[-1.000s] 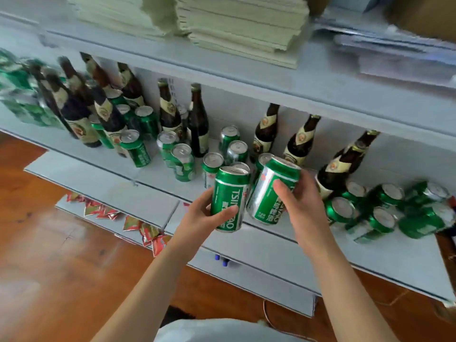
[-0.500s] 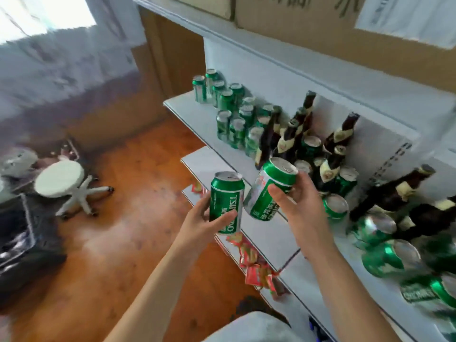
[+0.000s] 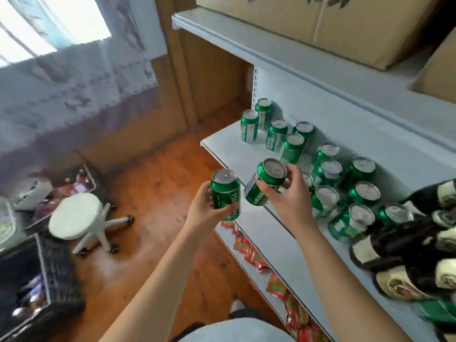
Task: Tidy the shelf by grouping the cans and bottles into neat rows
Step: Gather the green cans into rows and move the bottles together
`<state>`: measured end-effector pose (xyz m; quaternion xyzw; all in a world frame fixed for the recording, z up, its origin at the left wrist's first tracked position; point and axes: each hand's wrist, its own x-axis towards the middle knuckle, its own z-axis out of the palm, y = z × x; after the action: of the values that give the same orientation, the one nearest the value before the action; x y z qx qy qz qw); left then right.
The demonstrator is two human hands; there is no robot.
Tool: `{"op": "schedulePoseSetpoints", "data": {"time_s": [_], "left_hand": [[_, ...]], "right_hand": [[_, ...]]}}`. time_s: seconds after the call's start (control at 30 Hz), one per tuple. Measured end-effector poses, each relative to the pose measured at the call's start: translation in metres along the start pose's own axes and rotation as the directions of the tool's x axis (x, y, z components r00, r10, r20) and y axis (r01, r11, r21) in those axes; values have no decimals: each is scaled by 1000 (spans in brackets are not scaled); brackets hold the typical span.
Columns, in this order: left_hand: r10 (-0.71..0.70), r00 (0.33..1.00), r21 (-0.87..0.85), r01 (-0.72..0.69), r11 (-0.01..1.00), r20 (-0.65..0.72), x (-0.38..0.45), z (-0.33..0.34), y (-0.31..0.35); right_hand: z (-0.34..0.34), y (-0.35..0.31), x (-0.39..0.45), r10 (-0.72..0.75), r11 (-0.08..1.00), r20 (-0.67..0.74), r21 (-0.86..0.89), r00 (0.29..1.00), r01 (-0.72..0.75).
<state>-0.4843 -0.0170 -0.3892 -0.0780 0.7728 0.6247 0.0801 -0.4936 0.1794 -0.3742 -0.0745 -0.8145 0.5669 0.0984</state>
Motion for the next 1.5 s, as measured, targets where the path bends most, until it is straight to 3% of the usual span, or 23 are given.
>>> {"op": "schedulePoseSetpoints", "data": {"time_s": [0.13, 0.3, 0.53, 0.73, 0.83, 0.9, 0.97, 1.03, 1.13, 1.27, 1.37, 1.43, 1.5], "left_hand": [[20, 999, 43, -21, 999, 33, 93, -20, 10], [67, 984, 179, -97, 979, 165, 220, -27, 9], [96, 940, 325, -208, 923, 329, 329, -30, 10], [113, 884, 337, -288, 897, 453, 359, -19, 10], [96, 856, 394, -330, 858, 509, 359, -18, 10], [73, 874, 465, -324, 824, 481, 353, -21, 8], [118, 910, 457, -308, 834, 398, 343, -26, 6], [252, 909, 432, -383, 817, 331, 335, -30, 6], [416, 857, 389, -510, 767, 304, 326, -31, 12], [505, 777, 314, -620, 719, 377, 312, -25, 28], [556, 692, 250, -702, 666, 461, 296, -13, 41], [597, 634, 188, -747, 638, 491, 284, -5, 53], [643, 581, 81, -770, 633, 498, 273, 0, 67]], "right_hand": [[50, 3, 76, -16, 975, -29, -221, 999, 9], [105, 35, 146, 108, 939, -177, -304, 978, -159], [140, 45, 168, 190, 820, -397, -439, 898, -368], [137, 36, 163, 276, 746, -473, -444, 837, -496], [109, 25, 163, 46, 701, -683, -498, 729, -511], [87, 21, 171, -41, 659, -728, -534, 684, -530], [72, 23, 184, 50, 587, -710, -549, 703, -596], [64, 31, 195, 181, 515, -653, -575, 736, -636], [60, 41, 201, 242, 551, -580, -578, 778, -602], [59, 39, 191, 304, 556, -500, -598, 811, -577], [65, 31, 170, 320, 631, -383, -596, 867, -497], [61, 24, 144, 219, 668, -419, -594, 881, -448], [44, 18, 109, 9, 655, -595, -604, 804, -455]]}}
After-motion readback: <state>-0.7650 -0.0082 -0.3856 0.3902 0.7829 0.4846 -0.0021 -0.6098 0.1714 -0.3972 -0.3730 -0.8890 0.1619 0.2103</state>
